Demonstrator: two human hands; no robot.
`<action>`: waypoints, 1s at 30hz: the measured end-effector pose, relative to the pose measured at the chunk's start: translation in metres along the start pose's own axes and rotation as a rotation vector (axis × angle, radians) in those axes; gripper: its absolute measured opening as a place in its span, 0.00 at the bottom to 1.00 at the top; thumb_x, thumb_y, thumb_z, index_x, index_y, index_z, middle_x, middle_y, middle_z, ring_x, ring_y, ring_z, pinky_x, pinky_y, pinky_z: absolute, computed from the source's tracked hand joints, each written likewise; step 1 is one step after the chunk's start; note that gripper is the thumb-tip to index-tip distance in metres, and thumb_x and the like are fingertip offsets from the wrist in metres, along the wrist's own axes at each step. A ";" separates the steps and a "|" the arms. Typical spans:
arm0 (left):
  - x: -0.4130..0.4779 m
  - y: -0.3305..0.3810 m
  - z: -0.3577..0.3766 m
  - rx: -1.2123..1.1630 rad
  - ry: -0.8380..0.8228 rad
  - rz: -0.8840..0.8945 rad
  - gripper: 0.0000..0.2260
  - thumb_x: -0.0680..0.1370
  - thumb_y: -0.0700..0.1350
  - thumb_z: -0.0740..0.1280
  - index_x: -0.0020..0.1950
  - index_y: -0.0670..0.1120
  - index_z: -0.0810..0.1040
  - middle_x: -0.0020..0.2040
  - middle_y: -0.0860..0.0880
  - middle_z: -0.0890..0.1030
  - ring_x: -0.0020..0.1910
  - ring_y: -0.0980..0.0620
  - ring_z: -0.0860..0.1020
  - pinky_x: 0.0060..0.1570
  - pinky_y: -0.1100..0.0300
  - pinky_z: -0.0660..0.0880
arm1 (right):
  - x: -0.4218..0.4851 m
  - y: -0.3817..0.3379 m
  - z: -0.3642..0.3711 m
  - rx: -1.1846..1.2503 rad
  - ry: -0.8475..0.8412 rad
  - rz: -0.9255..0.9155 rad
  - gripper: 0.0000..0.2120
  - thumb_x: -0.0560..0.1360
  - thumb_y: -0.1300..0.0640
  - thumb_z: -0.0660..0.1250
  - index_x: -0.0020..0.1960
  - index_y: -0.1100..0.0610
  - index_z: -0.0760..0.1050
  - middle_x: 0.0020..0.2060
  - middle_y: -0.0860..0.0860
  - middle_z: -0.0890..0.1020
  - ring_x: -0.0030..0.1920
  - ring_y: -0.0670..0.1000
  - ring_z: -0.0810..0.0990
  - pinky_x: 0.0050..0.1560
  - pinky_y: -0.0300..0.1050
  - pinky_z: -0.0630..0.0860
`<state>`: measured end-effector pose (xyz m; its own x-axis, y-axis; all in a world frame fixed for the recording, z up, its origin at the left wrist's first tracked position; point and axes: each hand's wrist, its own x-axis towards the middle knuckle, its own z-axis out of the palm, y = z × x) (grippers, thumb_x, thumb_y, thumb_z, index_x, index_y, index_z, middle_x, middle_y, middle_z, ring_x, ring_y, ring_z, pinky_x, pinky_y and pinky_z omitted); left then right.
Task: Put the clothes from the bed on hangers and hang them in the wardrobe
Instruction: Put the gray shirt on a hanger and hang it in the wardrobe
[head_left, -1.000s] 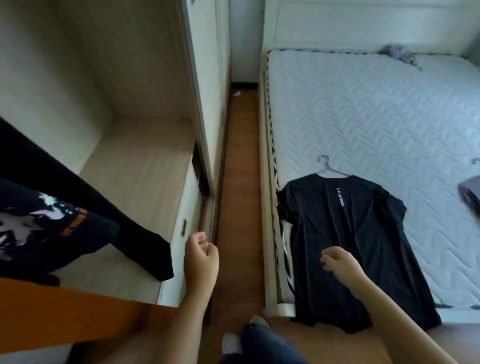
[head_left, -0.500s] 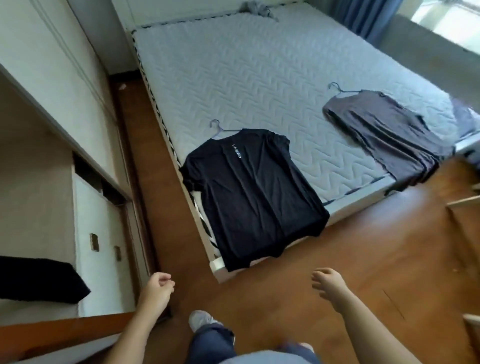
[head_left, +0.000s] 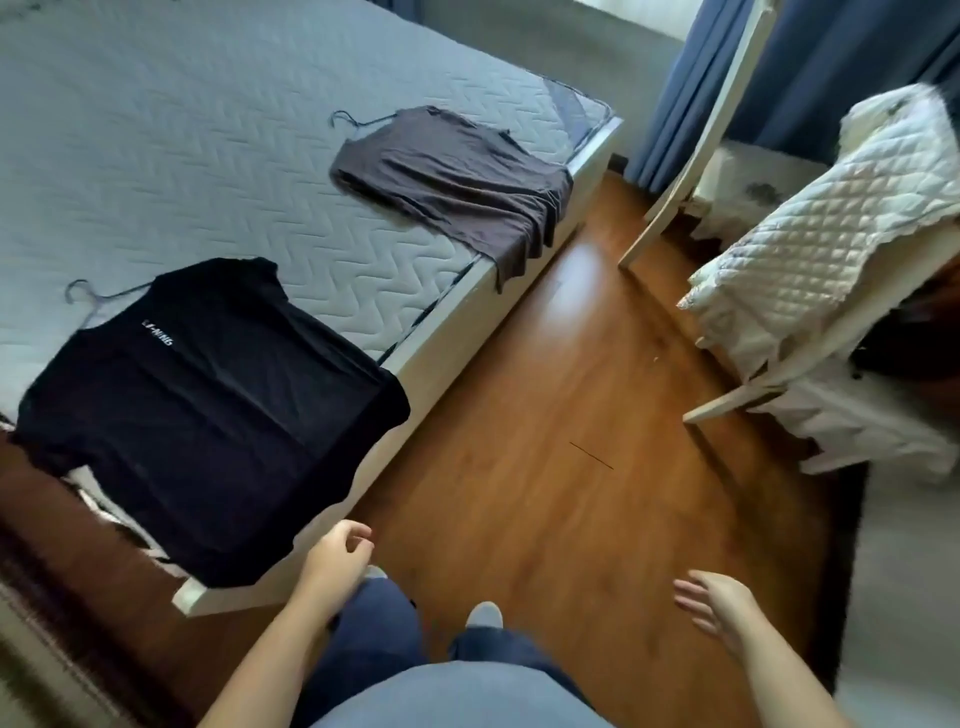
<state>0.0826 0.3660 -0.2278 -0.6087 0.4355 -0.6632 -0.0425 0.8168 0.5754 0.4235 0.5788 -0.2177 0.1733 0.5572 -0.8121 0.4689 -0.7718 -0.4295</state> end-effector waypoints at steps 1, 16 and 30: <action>0.005 0.007 0.004 0.036 -0.009 0.010 0.06 0.76 0.40 0.61 0.50 0.47 0.75 0.46 0.47 0.79 0.47 0.46 0.78 0.43 0.56 0.72 | 0.007 0.006 -0.007 0.036 0.009 0.039 0.12 0.80 0.61 0.53 0.61 0.63 0.68 0.64 0.63 0.74 0.60 0.61 0.74 0.69 0.55 0.61; 0.200 0.146 0.043 0.081 -0.114 -0.264 0.10 0.76 0.34 0.56 0.38 0.42 0.73 0.35 0.44 0.76 0.34 0.47 0.75 0.43 0.55 0.73 | 0.122 -0.151 0.058 -0.073 -0.070 0.149 0.07 0.78 0.60 0.57 0.54 0.59 0.70 0.46 0.56 0.77 0.43 0.54 0.76 0.48 0.46 0.71; 0.381 0.361 0.055 0.100 -0.193 -0.206 0.08 0.77 0.35 0.55 0.41 0.40 0.71 0.35 0.43 0.75 0.32 0.49 0.72 0.32 0.59 0.70 | 0.230 -0.436 0.079 -0.209 -0.091 -0.089 0.06 0.78 0.62 0.57 0.52 0.60 0.71 0.50 0.58 0.79 0.46 0.54 0.77 0.53 0.52 0.76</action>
<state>-0.1206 0.8477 -0.2989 -0.4333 0.3126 -0.8453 -0.0654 0.9245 0.3754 0.1902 1.0194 -0.2482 0.0495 0.5828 -0.8111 0.6497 -0.6356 -0.4171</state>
